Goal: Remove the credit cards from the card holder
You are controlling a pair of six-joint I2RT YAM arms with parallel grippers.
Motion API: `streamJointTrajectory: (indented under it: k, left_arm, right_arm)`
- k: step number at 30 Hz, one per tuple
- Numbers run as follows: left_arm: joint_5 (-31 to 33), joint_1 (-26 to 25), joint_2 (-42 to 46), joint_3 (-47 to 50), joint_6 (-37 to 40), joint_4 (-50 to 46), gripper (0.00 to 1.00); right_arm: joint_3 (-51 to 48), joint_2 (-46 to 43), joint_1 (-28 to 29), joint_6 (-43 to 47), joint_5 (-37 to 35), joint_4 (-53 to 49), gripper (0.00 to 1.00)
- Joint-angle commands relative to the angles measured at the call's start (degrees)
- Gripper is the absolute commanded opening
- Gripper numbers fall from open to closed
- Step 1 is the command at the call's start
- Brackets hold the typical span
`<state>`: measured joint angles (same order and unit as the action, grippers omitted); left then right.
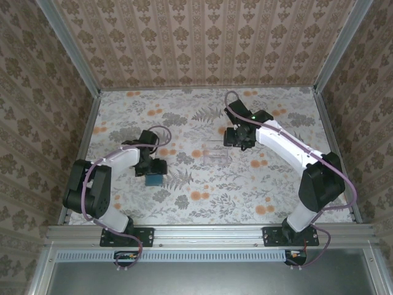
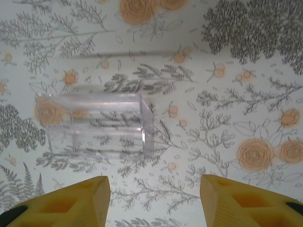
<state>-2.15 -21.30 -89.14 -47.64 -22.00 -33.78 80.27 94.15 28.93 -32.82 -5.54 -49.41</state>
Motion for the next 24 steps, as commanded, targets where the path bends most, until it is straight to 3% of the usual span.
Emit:
streamJointTrajectory:
  k: [1,4,16,21,24]
  left_arm:
    - [-2.16,-4.43,0.50,0.23,-4.35,-1.70,0.77]
    - [-0.79,-10.43,1.08,-0.24,-8.33,-2.53,0.72]
    - [6.16,-33.55,-5.70,-8.17,-26.38,-4.56,0.73]
    - [7.95,-38.46,-11.10,-12.60,-30.17,-6.16,0.75]
    - [9.23,-39.86,-10.53,-13.00,-31.38,-6.81,0.86]
  right_arm:
    - [-2.73,-3.75,0.25,0.25,2.00,1.44,0.53]
    - [-5.58,-5.36,0.15,0.46,2.67,3.08,0.53]
    - [-19.06,-10.53,-0.97,1.71,7.77,10.21,0.53]
    - [-21.61,-11.05,-1.42,2.58,9.17,11.96,0.53]
    - [-22.65,-11.86,-1.43,2.74,9.88,12.39,0.52]
